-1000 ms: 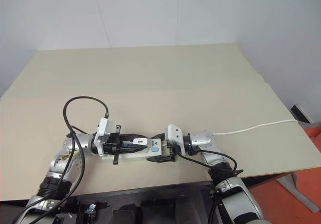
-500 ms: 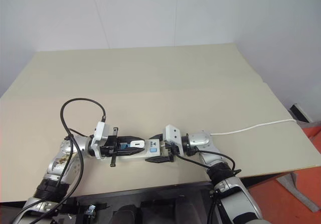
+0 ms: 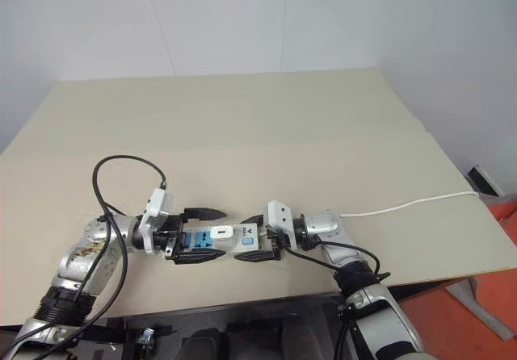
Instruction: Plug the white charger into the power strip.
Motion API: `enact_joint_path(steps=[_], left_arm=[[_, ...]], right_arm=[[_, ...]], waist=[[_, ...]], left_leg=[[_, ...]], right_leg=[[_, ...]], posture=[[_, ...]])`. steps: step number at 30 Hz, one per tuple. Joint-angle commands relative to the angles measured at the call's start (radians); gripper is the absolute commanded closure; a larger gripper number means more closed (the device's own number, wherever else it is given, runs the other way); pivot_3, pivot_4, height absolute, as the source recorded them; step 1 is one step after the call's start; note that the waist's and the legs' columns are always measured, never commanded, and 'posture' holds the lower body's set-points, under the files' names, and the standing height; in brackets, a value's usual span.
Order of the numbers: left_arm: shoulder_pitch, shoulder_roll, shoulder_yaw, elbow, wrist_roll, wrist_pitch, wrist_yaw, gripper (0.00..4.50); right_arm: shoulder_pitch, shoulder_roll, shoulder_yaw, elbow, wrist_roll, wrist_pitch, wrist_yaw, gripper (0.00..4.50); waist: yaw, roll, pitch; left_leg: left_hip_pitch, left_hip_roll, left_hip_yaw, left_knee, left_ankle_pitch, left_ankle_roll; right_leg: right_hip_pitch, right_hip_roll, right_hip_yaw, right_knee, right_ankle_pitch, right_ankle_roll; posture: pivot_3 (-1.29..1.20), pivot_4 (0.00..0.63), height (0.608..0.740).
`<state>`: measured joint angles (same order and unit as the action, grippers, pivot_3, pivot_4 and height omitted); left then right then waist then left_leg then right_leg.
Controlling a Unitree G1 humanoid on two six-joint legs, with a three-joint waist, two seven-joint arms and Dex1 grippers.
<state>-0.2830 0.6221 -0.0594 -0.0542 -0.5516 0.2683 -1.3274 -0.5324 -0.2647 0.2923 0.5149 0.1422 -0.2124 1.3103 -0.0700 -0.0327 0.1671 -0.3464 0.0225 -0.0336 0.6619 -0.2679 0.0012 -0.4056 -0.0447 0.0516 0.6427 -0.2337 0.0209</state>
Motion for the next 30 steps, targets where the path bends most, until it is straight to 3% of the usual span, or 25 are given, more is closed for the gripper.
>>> enact_joint_path(steps=[1,3,5,9,16,24,30], left_arm=[[-0.029,0.053,0.074,-0.079,-0.064,0.037,-0.019,0.02],[-0.043,0.097,0.108,-0.089,-0.094,0.061,-0.048,0.00],[-0.051,0.140,0.132,-0.088,-0.107,0.075,-0.075,0.00],[-0.037,0.202,0.176,-0.078,-0.107,0.065,-0.104,0.00],[0.105,0.278,0.323,-0.127,-0.136,0.073,-0.100,0.00],[0.260,0.378,0.489,-0.119,-0.118,0.054,-0.150,0.00],[0.325,0.478,0.572,-0.027,-0.051,-0.004,-0.222,0.00]], right_arm=[[0.020,0.004,0.005,0.000,0.006,0.017,0.004,1.08],[0.016,-0.003,0.000,-0.015,0.014,0.034,0.010,0.35],[0.017,-0.014,-0.005,-0.036,0.018,0.035,0.011,0.07],[0.021,-0.065,-0.034,-0.090,0.028,0.035,-0.002,0.07],[0.107,-0.288,-0.178,-0.283,0.131,0.090,0.014,0.07],[0.178,-0.507,-0.329,-0.339,0.207,0.125,0.068,0.07],[0.187,-0.592,-0.388,-0.326,0.231,0.136,0.091,0.07]], waist=[[0.001,0.000,0.000],[0.000,0.000,0.000],[0.000,0.000,0.001],[0.006,0.001,0.002],[0.031,0.003,0.005],[0.031,0.003,0.005],[0.030,0.004,0.006]], left_leg=[[0.000,0.000,0.000,0.000,0.000,0.000],[0.000,0.000,0.000,0.000,0.000,0.000],[0.000,0.000,0.001,-0.001,0.000,0.000],[-0.007,-0.001,0.001,-0.001,0.000,0.000],[-0.024,-0.003,0.002,-0.001,0.000,0.000],[-0.025,-0.008,0.004,-0.001,-0.001,0.001],[-0.024,-0.008,0.004,-0.001,-0.001,0.001]], right_leg=[[0.000,0.000,0.000,0.000,0.000,0.000],[0.000,0.000,0.000,-0.001,0.000,0.000],[-0.001,0.000,0.000,-0.001,0.000,0.000],[-0.007,-0.001,0.000,-0.002,0.000,0.000],[-0.024,-0.004,0.000,-0.003,0.004,-0.007],[-0.022,-0.011,-0.003,-0.007,0.002,-0.003],[-0.020,-0.011,-0.005,-0.009,0.002,-0.003]], posture=[[0.00,0.150,0.740],[0.00,0.150,0.740],[0.00,0.150,0.740],[0.00,0.150,0.740],[0.00,0.150,0.740],[0.00,0.150,0.740],[0.00,0.150,0.740]])
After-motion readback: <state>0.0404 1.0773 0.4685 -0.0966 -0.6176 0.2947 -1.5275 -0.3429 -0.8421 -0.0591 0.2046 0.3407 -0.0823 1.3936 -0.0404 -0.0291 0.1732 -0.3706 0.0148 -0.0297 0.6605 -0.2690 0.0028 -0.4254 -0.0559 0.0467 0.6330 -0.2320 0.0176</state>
